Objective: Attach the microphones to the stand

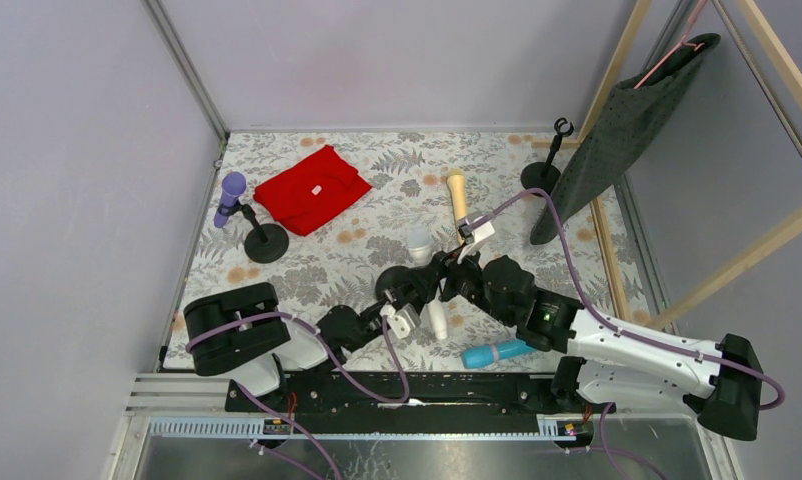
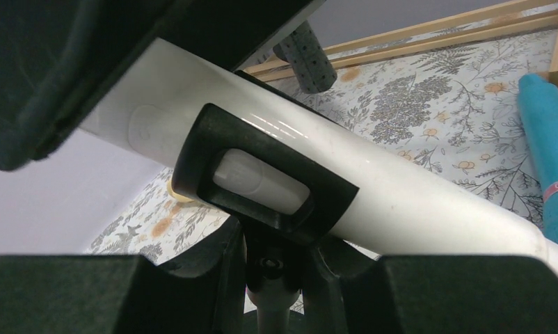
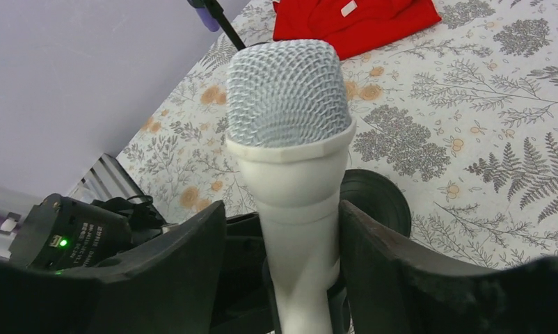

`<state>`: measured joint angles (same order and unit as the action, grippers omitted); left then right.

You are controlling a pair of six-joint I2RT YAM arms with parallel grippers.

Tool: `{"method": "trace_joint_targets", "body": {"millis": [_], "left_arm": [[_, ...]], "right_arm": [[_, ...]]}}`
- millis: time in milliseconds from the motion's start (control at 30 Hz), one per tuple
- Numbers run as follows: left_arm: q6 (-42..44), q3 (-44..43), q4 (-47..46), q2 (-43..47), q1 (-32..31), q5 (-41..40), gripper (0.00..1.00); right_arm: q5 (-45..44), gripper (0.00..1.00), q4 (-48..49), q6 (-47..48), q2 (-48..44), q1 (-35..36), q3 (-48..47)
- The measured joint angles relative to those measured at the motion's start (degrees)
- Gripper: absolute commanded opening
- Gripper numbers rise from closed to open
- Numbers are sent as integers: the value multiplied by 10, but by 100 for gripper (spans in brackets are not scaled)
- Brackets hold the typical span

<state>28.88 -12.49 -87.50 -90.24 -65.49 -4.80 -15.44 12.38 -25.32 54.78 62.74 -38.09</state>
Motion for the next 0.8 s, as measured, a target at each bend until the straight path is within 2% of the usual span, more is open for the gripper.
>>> {"method": "trace_joint_targets", "body": {"millis": [133, 300, 500, 633, 800], "left_arm": [[-14, 2, 0, 4, 3, -15, 0], [-31, 5, 0, 8, 6, -31, 0], [-95, 6, 17, 31, 15, -86, 0], [-161, -11, 102, 73, 20, -140, 0], [-285, -78, 272, 113, 56, -209, 0]], "right_arm": [[0, 74, -27, 2, 2, 5, -23], [0, 75, -49, 9, -8, 7, -45], [-24, 76, -71, 16, -87, 11, -43], [-55, 75, -92, 11, -139, 12, -13], [-81, 75, -140, -12, -175, 12, 45]]}}
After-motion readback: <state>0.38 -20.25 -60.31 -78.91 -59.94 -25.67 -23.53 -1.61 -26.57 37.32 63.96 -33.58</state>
